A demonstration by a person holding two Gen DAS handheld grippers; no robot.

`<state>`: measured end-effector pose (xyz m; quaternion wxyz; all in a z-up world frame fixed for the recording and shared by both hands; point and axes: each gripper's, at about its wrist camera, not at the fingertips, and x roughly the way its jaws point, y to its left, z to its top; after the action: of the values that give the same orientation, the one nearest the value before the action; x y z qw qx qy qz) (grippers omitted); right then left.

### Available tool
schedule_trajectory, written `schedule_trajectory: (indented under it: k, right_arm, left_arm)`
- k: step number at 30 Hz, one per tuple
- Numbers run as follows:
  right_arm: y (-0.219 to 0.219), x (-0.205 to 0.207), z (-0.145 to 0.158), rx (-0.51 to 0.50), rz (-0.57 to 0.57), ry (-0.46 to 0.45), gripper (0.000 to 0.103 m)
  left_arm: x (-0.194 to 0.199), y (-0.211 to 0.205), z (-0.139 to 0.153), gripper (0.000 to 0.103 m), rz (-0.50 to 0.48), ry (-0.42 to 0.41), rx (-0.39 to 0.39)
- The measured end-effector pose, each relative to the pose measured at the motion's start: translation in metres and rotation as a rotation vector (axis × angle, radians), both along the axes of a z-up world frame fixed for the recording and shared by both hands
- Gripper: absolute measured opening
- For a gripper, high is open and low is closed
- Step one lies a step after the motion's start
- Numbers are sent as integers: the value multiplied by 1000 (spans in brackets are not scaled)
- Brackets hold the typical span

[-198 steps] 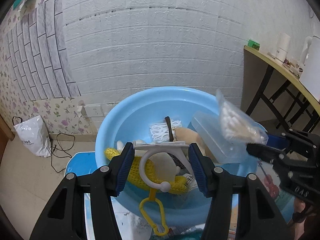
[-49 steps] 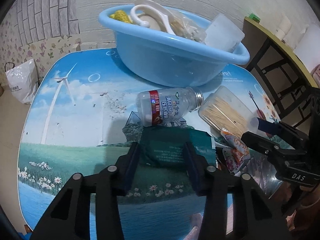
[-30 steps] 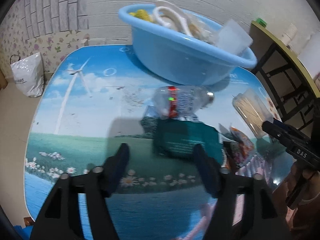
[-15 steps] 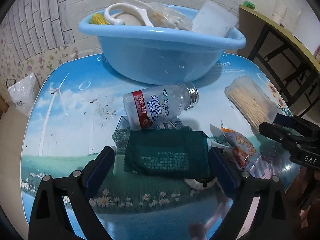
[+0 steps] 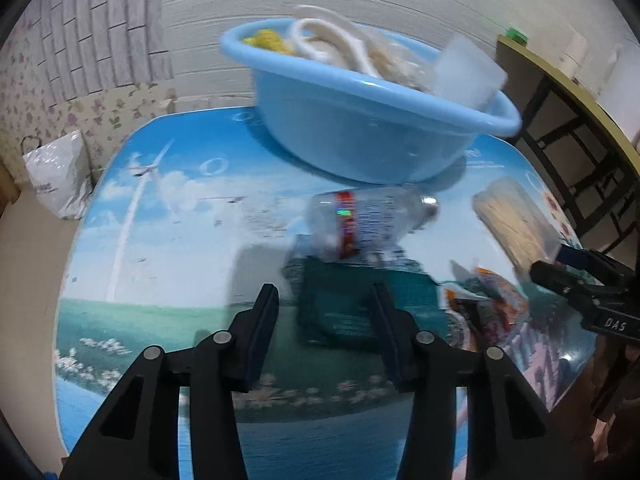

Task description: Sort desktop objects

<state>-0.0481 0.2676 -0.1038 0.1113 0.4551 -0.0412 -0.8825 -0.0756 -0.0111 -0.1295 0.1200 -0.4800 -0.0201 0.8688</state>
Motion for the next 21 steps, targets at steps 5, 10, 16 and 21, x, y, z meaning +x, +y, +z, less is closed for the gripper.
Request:
schedule_trajectory:
  k: [5,10,16,21]
  right_arm:
    - [-6,-9,7,19,7,18,76]
    - [-15,-23,9,36,20,27,76]
    - [-18,-23,8,29,30,34,59]
    - [-14,-20,8,22,28,33,59]
  left_arm:
    - [-1,-17,1,45,41,-16,-8]
    - [2,-14,2,54,17,-45,55]
    - [5,13,-1,83,-51,-41,15]
    - [0,32,-6,99,-22,-25,-65]
